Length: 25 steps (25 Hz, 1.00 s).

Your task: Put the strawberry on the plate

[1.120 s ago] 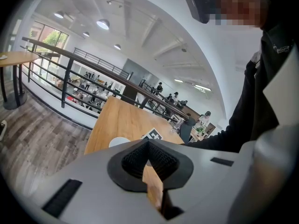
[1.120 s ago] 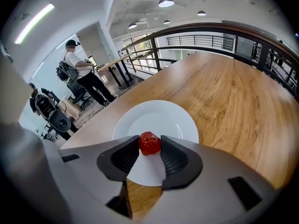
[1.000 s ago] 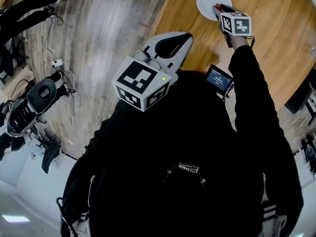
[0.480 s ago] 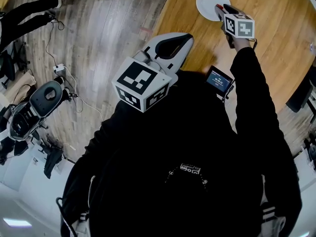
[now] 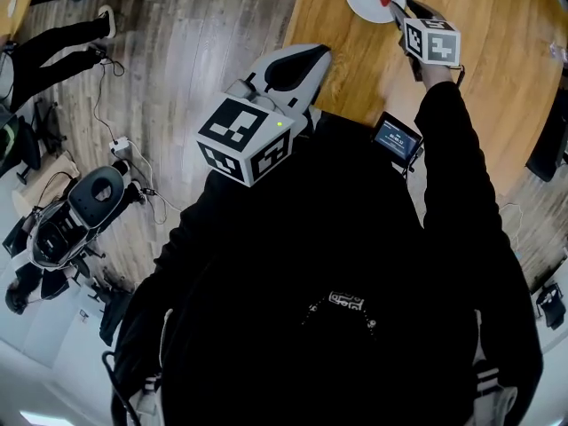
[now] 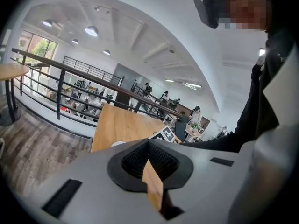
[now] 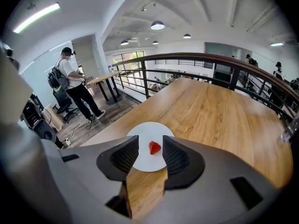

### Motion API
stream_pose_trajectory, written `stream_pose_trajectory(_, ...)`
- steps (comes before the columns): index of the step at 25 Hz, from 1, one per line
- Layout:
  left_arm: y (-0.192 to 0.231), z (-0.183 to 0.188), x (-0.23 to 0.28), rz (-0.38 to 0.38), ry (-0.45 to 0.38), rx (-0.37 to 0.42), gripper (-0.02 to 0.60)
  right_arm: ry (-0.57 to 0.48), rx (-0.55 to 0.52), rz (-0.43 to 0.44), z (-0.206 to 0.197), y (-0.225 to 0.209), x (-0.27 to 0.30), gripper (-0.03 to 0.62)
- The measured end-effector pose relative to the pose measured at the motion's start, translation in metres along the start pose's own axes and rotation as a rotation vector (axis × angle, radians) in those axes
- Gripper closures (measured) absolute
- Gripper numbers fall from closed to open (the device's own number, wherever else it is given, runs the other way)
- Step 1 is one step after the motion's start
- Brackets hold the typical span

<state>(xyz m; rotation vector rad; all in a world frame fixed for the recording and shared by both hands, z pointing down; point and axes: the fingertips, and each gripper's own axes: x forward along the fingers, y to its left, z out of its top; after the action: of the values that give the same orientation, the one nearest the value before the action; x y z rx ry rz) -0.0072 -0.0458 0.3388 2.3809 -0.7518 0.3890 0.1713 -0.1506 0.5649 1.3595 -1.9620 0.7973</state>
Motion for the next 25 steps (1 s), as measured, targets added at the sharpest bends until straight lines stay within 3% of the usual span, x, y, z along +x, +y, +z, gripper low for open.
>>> stream_pose_trajectory(5,0.003,0.001,-0.021,-0.032,-0.009,0.055,0.577,-0.095,0.021,-0.062,0.008,0.013,-0.041,0.442)
stream_pose_trajectory(9,0.008,0.017,0.001,-0.073,-0.008,0.108,0.577,-0.153,0.050,-0.084,0.016,-0.007,-0.059,0.450)
stream_pose_trajectory(16,-0.020,0.028,0.011,-0.197,-0.021,0.190,0.577,-0.250,0.048,-0.051,0.022,0.003,-0.111,0.510)
stream_pose_trajectory(22,-0.037,0.105,-0.003,-0.316,-0.060,0.232,0.577,-0.314,0.084,-0.045,0.095,0.026,-0.197,0.569)
stream_pose_trajectory(25,-0.024,0.109,-0.001,-0.344,-0.098,0.252,0.577,-0.377,0.105,-0.026,0.103,0.048,-0.208,0.574)
